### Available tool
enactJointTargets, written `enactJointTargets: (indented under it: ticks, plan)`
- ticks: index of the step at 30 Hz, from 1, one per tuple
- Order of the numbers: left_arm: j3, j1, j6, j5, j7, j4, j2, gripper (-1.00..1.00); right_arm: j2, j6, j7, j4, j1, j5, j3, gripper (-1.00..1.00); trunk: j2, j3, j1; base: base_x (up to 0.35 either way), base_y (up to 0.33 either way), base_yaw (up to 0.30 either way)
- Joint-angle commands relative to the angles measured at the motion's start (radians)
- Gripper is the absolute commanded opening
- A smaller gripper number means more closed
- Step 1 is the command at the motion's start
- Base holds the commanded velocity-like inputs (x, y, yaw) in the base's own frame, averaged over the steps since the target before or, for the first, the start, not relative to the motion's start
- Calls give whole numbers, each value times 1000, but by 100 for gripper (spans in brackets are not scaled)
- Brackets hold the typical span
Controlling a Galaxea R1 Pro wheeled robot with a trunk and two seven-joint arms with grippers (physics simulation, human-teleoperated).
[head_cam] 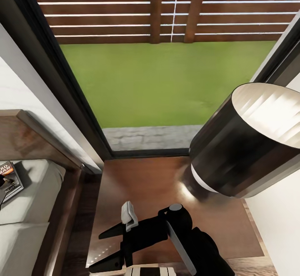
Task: In the bedroom, move the book from the bed onto either nightstand, and place the two sandals side by side next to the bed.
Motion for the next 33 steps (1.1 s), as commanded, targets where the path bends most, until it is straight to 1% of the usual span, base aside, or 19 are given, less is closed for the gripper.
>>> enactJointTargets:
  ticks: [1, 27, 33]
  plan:
    - [-4, 0, -5, 23, 0, 37, 0, 100, 0, 7, 0, 0, -1, -5, 0, 100, 0, -1, 0, 0, 0, 0]
    - [-4, 1, -7, 22, 0, 37, 0, 100, 0, 7, -1, 0, 0, -5, 0, 100, 0, -1, 0, 0, 0, 0]
    - [-4, 0, -7, 22, 0, 37, 0, 100, 0, 7, -1, 0, 0, -5, 0, 100, 0, -1, 0, 0, -68, 0]
